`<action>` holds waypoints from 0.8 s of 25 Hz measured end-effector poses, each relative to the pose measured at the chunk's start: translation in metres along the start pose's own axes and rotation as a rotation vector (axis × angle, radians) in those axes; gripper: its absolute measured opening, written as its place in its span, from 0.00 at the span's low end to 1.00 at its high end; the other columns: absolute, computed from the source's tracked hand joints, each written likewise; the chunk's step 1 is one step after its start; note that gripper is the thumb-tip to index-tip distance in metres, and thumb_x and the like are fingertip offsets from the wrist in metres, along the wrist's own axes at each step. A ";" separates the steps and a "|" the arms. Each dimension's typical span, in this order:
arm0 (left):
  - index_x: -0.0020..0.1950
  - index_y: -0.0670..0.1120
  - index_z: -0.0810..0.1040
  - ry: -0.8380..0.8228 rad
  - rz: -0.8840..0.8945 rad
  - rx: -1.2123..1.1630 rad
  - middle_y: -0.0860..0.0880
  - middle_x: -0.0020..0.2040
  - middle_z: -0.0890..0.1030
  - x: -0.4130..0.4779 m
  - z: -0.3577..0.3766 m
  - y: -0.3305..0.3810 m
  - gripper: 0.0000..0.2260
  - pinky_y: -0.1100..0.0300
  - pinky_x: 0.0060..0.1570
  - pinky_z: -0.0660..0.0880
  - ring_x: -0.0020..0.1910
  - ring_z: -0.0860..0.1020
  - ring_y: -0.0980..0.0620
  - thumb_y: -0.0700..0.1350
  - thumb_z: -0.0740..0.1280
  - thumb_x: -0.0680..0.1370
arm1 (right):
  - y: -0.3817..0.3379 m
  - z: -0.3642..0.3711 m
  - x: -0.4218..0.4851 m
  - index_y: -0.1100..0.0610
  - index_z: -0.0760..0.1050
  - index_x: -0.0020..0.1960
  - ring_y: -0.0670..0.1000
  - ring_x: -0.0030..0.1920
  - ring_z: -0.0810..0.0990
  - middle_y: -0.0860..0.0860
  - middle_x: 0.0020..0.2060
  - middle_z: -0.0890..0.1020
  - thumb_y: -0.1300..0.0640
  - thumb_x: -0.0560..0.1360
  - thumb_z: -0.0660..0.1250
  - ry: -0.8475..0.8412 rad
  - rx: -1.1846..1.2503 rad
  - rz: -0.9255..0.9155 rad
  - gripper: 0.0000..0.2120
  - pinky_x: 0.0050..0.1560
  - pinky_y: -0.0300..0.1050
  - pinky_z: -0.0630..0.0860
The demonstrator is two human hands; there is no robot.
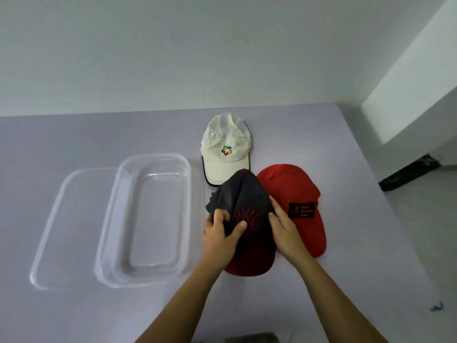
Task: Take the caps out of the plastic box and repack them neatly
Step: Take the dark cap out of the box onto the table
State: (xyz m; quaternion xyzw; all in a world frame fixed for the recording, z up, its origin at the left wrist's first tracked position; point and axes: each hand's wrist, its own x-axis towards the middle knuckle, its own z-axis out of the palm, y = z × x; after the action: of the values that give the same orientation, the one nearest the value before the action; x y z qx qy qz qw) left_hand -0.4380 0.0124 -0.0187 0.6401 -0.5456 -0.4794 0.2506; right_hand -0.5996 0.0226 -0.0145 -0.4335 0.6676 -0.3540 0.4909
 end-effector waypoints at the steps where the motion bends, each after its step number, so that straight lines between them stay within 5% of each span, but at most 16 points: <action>1: 0.44 0.54 0.65 0.011 -0.036 0.001 0.48 0.52 0.71 0.002 0.006 -0.005 0.13 0.42 0.57 0.72 0.52 0.72 0.44 0.55 0.69 0.73 | 0.007 -0.003 0.004 0.50 0.56 0.75 0.40 0.69 0.61 0.47 0.74 0.63 0.60 0.81 0.52 -0.054 -0.058 0.000 0.23 0.70 0.38 0.57; 6: 0.50 0.49 0.65 0.116 -0.148 0.125 0.44 0.58 0.70 0.007 0.027 -0.025 0.15 0.45 0.58 0.70 0.56 0.69 0.40 0.56 0.66 0.75 | 0.031 -0.002 0.016 0.54 0.42 0.77 0.42 0.74 0.48 0.49 0.77 0.48 0.61 0.80 0.52 -0.291 -0.320 -0.050 0.29 0.70 0.35 0.48; 12: 0.52 0.49 0.63 0.154 -0.172 0.174 0.39 0.65 0.67 0.032 0.028 -0.034 0.14 0.41 0.64 0.66 0.64 0.66 0.37 0.54 0.64 0.76 | 0.050 0.020 0.008 0.60 0.37 0.75 0.50 0.75 0.35 0.52 0.74 0.33 0.67 0.76 0.58 -0.340 -0.644 -0.188 0.38 0.72 0.39 0.43; 18: 0.59 0.48 0.64 0.101 -0.201 0.104 0.39 0.71 0.64 0.025 0.022 -0.035 0.14 0.44 0.66 0.68 0.67 0.68 0.39 0.48 0.64 0.77 | 0.049 0.022 0.018 0.58 0.36 0.76 0.55 0.76 0.37 0.53 0.75 0.34 0.71 0.69 0.64 -0.426 -0.701 -0.153 0.48 0.74 0.51 0.58; 20: 0.73 0.46 0.56 -0.027 -0.140 0.130 0.41 0.78 0.51 0.010 0.020 -0.043 0.29 0.47 0.72 0.61 0.75 0.57 0.42 0.40 0.64 0.75 | 0.052 0.022 0.019 0.57 0.35 0.75 0.54 0.76 0.38 0.51 0.75 0.32 0.71 0.68 0.66 -0.404 -0.738 -0.172 0.49 0.70 0.50 0.65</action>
State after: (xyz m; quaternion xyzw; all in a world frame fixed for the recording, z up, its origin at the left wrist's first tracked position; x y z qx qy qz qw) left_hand -0.4363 0.0190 -0.0662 0.6851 -0.5326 -0.4679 0.1673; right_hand -0.5930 0.0229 -0.0735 -0.6947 0.6014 -0.0392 0.3927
